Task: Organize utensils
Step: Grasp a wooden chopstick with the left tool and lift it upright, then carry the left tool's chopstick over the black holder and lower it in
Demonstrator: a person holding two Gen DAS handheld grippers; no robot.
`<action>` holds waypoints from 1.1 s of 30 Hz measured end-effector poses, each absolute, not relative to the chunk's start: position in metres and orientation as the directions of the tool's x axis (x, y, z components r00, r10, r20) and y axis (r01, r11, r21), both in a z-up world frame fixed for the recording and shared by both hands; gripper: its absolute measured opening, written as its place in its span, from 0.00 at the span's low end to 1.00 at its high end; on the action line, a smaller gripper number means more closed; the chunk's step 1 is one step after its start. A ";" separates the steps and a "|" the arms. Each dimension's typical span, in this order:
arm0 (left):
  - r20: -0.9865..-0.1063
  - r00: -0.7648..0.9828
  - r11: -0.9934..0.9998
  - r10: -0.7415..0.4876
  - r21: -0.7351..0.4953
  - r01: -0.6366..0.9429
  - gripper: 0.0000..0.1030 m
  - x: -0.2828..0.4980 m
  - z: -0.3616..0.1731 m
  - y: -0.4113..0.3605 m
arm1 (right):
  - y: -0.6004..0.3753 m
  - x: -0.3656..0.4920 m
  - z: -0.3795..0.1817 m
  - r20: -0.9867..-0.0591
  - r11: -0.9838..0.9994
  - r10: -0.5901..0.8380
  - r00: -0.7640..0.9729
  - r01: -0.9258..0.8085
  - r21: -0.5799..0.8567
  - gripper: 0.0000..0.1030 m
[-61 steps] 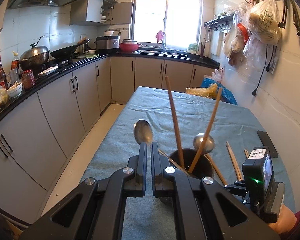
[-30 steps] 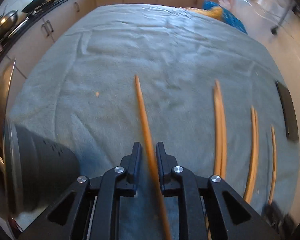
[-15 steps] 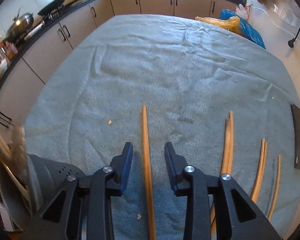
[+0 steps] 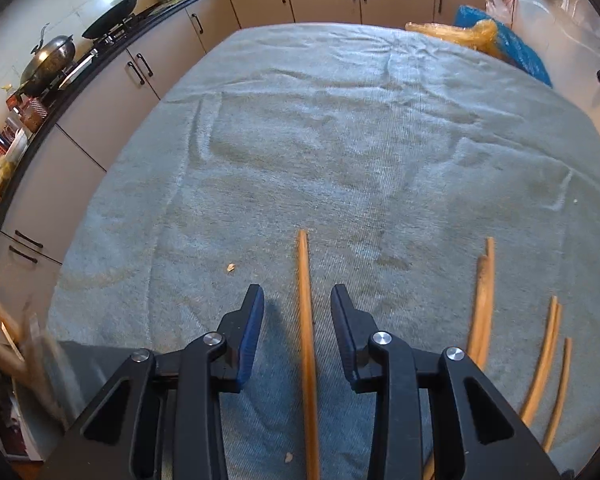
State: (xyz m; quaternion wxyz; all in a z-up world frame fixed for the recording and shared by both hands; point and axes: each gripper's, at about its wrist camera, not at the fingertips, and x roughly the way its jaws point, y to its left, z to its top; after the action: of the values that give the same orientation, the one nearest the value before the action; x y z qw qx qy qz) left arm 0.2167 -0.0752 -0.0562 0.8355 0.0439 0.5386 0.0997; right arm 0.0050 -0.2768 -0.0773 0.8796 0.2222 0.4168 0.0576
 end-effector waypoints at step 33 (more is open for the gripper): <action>-0.798 0.596 0.987 -0.085 0.015 0.161 0.06 0.107 0.041 -0.082 | -0.220 0.114 -0.089 -0.889 0.999 0.042 0.455 -0.029 0.033 0.08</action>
State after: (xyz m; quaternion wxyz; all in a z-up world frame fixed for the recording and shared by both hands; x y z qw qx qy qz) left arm 0.1072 -0.0816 0.0413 0.8924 0.0428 0.4439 -0.0687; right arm 0.1142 -0.2201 -0.0886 0.8530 0.0065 0.5215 0.0209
